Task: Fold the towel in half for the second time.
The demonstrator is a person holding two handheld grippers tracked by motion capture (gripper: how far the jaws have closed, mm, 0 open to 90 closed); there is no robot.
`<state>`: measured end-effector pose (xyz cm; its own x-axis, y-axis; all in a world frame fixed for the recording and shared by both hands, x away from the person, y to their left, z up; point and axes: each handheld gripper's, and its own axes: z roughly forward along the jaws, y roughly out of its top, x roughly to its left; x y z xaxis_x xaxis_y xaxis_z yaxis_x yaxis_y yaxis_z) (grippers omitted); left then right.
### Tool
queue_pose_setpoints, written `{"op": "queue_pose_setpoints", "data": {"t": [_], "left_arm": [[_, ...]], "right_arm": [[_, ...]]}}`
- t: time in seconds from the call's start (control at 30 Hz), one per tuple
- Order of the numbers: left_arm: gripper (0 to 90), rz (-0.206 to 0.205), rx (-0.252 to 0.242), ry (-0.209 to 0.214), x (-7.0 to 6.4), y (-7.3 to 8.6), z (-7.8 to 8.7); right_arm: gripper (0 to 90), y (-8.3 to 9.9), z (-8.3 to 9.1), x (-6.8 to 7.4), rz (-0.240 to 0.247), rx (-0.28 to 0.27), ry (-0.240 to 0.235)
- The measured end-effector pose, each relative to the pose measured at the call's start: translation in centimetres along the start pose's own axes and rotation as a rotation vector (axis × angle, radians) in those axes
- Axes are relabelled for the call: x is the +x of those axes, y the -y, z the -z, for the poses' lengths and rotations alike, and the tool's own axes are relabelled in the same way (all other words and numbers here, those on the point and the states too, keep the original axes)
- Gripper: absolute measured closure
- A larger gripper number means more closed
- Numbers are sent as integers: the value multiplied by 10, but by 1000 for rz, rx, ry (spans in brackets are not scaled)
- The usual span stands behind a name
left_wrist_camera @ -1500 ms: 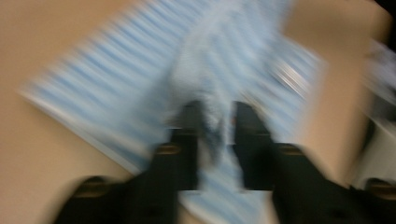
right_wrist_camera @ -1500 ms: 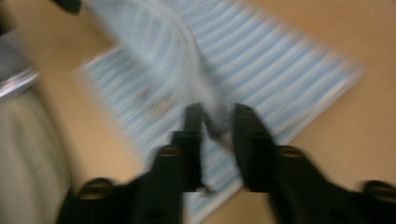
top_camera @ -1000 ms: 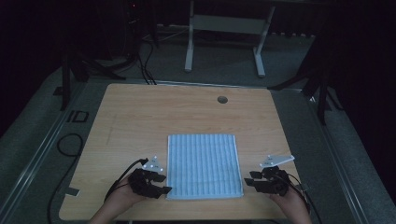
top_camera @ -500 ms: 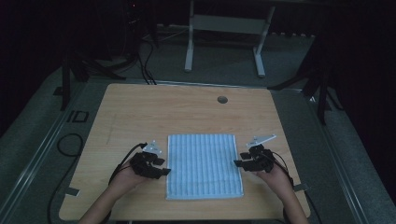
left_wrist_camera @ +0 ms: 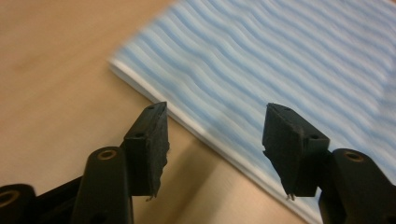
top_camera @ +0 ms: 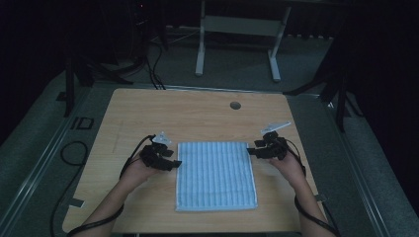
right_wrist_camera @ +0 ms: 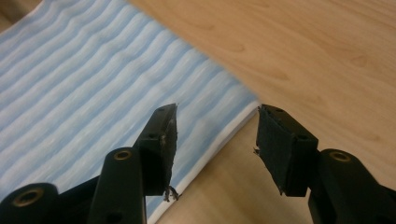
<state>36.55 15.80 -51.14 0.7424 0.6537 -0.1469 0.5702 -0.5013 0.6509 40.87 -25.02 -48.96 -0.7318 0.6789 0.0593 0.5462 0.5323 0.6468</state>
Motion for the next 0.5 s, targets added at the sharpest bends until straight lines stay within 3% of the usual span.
{"op": "queue_pose_setpoints", "data": {"t": [0.27,0.4,0.5], "left_arm": [[380,41,23,-46,29,-22,-19],[380,92,10,-23,43,-28,-27],[380,103,22,-18,48,-31,-34]], "right_arm": [[481,-20,-19,-21,-36,26,5],[492,-30,-35,-29,-64,45,1],[515,-35,-46,-35,-81,70,5]]}}
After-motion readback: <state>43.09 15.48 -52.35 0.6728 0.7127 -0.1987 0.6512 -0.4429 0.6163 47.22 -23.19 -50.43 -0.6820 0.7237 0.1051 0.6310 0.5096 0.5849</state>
